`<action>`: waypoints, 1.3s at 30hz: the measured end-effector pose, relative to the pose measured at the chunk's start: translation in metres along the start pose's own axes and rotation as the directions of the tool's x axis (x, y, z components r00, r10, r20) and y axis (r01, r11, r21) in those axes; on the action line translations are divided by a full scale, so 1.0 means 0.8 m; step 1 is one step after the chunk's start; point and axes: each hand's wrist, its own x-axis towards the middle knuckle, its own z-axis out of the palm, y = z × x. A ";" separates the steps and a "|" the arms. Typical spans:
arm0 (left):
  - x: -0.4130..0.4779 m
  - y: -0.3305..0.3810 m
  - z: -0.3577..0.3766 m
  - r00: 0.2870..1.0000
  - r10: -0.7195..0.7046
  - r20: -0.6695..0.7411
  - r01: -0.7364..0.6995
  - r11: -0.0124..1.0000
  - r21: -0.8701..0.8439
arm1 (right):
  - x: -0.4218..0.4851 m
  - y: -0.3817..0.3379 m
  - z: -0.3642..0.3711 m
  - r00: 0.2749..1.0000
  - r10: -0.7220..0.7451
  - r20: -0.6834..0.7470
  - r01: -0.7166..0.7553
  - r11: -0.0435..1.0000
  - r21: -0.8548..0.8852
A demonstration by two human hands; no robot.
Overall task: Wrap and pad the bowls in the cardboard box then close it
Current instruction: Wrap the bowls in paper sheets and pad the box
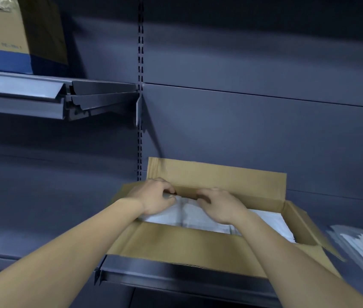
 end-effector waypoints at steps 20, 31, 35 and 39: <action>0.059 0.265 0.076 0.928 0.329 0.175 -0.313 0.943 -0.112 | -0.175 0.216 -0.081 0.905 0.398 -0.152 -0.403 0.915 -0.005; 0.088 0.408 0.133 0.854 0.493 0.169 -0.486 0.870 -0.086 | -0.273 0.336 -0.104 0.800 0.573 -0.178 -0.574 0.817 0.051; 0.090 0.454 0.164 0.804 0.557 0.211 -0.550 0.830 -0.094 | -0.304 0.374 -0.103 0.761 0.624 -0.179 -0.626 0.778 0.053; 0.095 0.489 0.198 0.778 0.573 0.260 -0.568 0.817 -0.100 | -0.331 0.411 -0.089 0.723 0.668 -0.177 -0.672 0.739 0.046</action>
